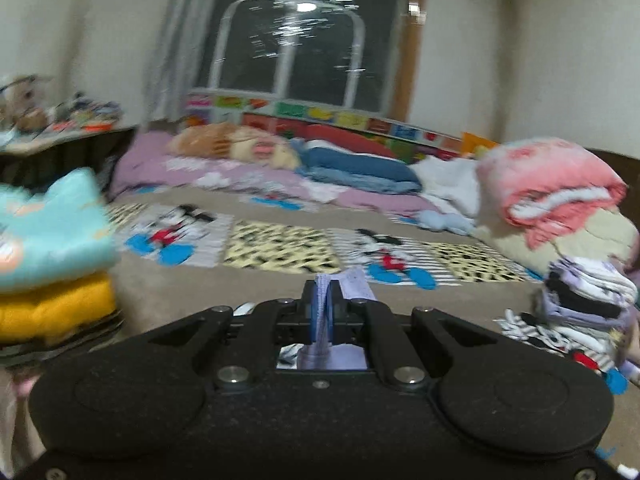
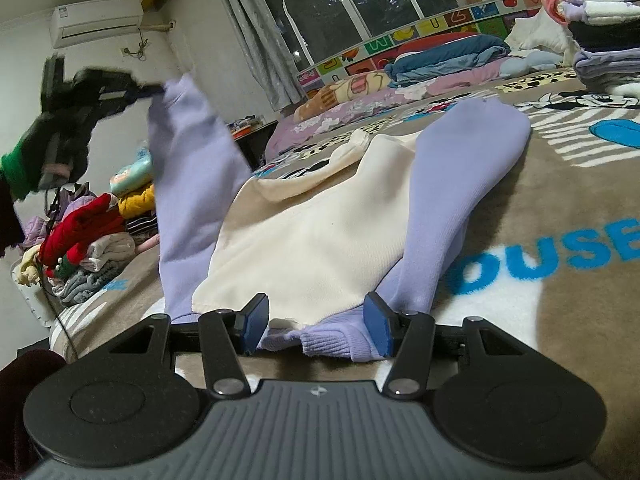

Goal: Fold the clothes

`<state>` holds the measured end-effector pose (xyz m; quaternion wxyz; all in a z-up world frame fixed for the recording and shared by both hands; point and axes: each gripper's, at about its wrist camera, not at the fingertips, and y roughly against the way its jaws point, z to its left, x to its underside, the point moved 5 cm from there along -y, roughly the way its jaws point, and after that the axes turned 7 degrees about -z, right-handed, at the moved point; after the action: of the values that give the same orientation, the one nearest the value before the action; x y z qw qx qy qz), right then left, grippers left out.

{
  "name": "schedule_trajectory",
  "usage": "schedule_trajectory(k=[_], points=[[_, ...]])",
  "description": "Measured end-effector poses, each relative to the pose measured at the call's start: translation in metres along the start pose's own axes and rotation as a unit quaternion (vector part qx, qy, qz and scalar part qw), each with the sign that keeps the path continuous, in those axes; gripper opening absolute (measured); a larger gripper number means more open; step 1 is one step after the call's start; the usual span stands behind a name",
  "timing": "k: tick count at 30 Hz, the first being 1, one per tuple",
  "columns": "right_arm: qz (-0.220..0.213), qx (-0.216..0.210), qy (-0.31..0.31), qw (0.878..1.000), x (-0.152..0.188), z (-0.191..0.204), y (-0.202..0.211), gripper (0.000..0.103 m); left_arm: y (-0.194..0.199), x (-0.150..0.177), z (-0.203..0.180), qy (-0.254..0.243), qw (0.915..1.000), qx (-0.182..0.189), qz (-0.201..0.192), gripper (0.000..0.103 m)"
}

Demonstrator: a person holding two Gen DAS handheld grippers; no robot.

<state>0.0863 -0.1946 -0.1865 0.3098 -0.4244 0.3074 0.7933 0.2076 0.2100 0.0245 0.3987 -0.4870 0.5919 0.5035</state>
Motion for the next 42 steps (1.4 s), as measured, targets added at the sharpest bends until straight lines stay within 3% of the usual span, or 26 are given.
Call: schedule_trajectory(k=[9, 16, 27, 31, 33, 36, 37, 39, 42], points=[[-0.003, -0.004, -0.004, 1.000, 0.001, -0.001, 0.002, 0.053, 0.005, 0.049, 0.080, 0.063, 0.9949, -0.075, 0.025, 0.002], [-0.005, -0.006, -0.006, 1.000, 0.001, -0.002, 0.002, 0.053, 0.000, 0.089, 0.134, 0.126, 0.9838, -0.118, 0.048, 0.002], [-0.007, -0.011, -0.013, 1.000, 0.001, -0.003, 0.001, 0.053, -0.001, 0.156, 0.172, 0.171, 0.9657, -0.170, 0.096, 0.002], [-0.007, -0.011, -0.014, 1.000, 0.001, -0.003, 0.001, 0.053, 0.003, 0.159, 0.182, 0.188, 0.9577, -0.197, 0.093, 0.012], [-0.007, -0.011, -0.014, 1.000, 0.001, -0.004, 0.001, 0.053, 0.009, 0.155, 0.185, 0.189, 0.9533, -0.219, 0.086, 0.012], [-0.007, -0.011, -0.013, 1.000, 0.001, -0.004, 0.001, 0.053, 0.020, 0.143, 0.175, 0.155, 0.9567, -0.237, 0.068, 0.012], [-0.007, -0.011, -0.013, 1.000, 0.001, -0.004, 0.001, 0.053, 0.022, 0.140, 0.166, 0.148, 0.9608, -0.226, 0.064, 0.012], [-0.007, -0.011, -0.013, 1.000, 0.002, -0.003, 0.001, 0.053, 0.024, 0.135, 0.145, 0.138, 0.9703, -0.189, 0.061, 0.012], [-0.007, -0.011, -0.013, 1.000, 0.002, -0.003, 0.001, 0.053, 0.007, 0.144, 0.097, 0.086, 0.9854, -0.116, 0.089, 0.012]])
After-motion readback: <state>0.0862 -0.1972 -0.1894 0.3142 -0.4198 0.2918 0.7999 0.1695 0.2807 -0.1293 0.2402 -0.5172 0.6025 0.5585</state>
